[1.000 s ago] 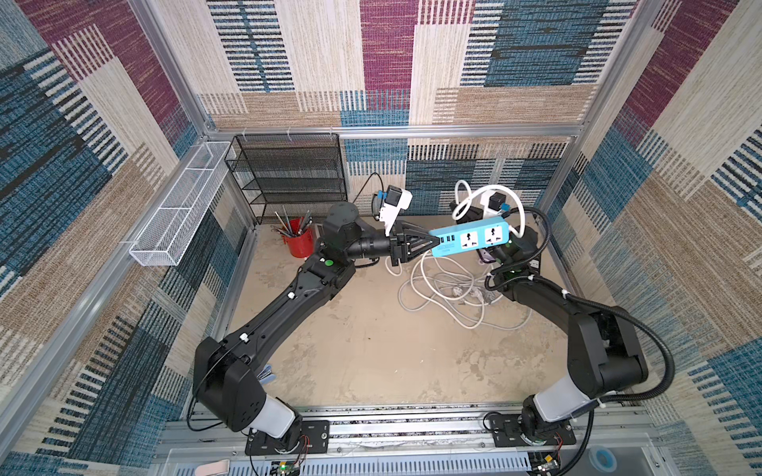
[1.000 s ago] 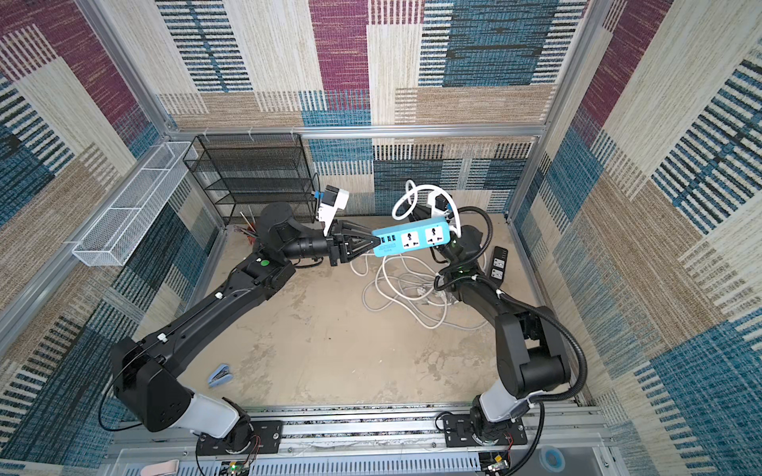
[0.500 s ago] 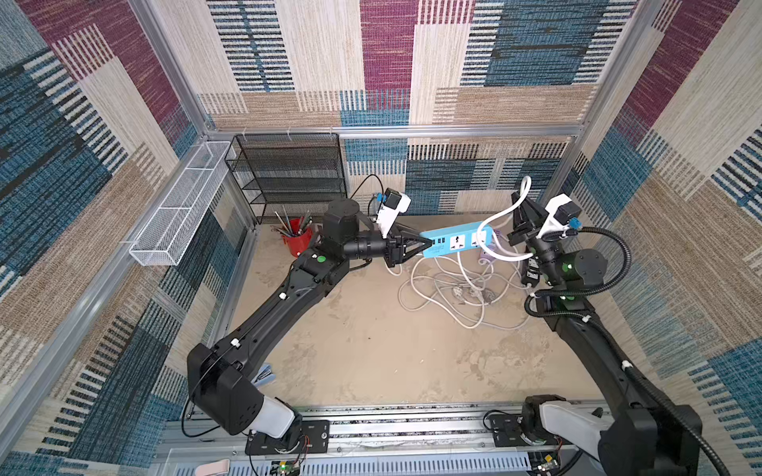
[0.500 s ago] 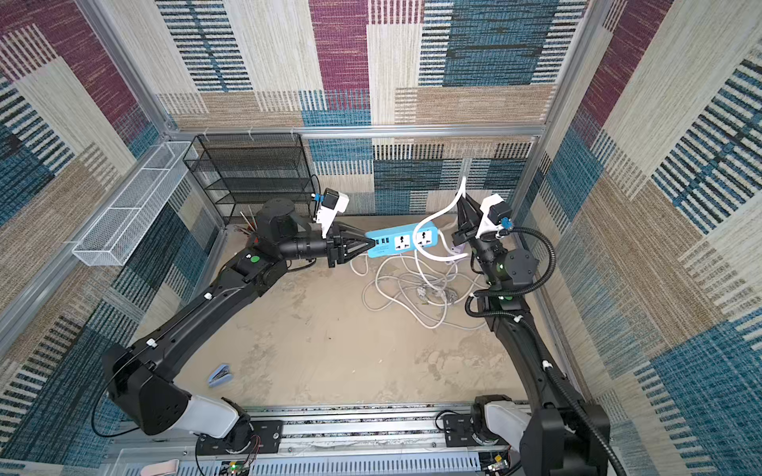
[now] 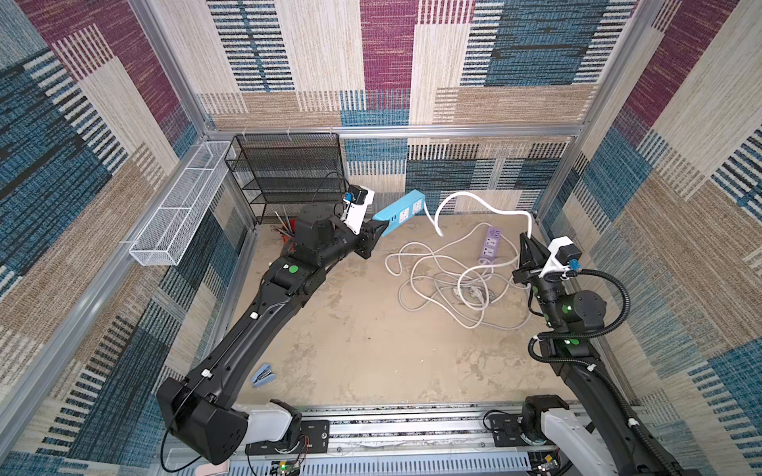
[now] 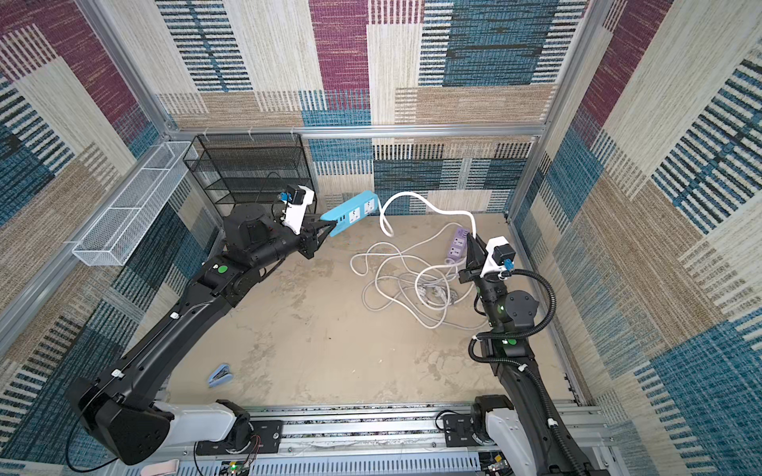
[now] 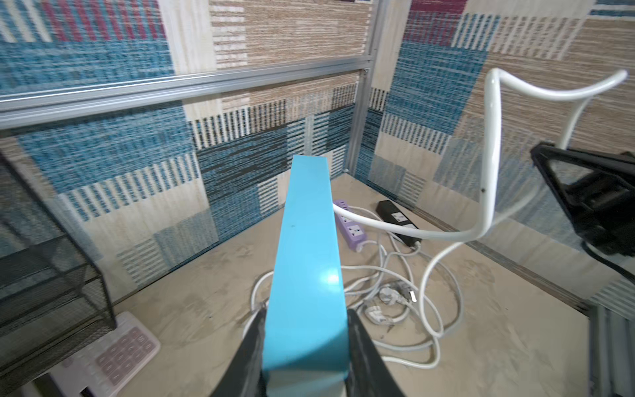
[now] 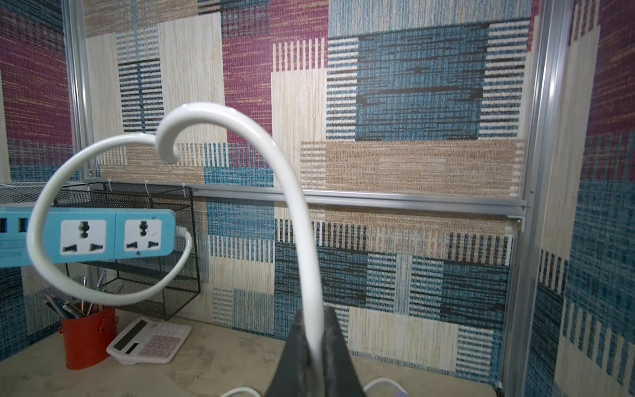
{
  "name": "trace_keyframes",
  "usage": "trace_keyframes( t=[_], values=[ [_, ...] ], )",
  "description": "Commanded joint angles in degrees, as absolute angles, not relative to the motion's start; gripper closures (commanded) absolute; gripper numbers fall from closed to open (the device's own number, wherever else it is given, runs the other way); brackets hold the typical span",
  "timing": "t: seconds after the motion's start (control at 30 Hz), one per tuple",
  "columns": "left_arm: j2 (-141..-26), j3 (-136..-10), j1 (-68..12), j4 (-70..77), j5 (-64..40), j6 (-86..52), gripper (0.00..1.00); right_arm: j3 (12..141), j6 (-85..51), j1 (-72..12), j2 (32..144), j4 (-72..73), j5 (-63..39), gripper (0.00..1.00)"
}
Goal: Unwrap the cord wrapped around the power strip
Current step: Unwrap the power cord from the power strip.
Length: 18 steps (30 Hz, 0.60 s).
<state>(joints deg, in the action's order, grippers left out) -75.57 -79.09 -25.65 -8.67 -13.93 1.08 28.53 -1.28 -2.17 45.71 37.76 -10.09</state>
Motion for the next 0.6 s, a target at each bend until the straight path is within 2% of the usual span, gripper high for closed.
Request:
trace_keyframes(
  t=[0.0, 0.27, 0.57],
  values=[
    [-73.82, -78.08, -22.76, -1.94, -7.47, 0.89, 1.00, 25.89, -3.62, -2.20, 46.33, 38.92, -7.67, 1.00],
    [-69.78, -75.04, -14.06, 3.47, -7.74, -3.26, 1.00, 23.55, -9.61, -0.17, 57.29, 42.82, -9.20, 1.00],
    [-68.44, -72.34, -9.01, 9.94, -11.98, -11.26, 1.00, 28.12, -12.68, 2.37, 72.24, 37.54, -9.19, 1.00]
  ],
)
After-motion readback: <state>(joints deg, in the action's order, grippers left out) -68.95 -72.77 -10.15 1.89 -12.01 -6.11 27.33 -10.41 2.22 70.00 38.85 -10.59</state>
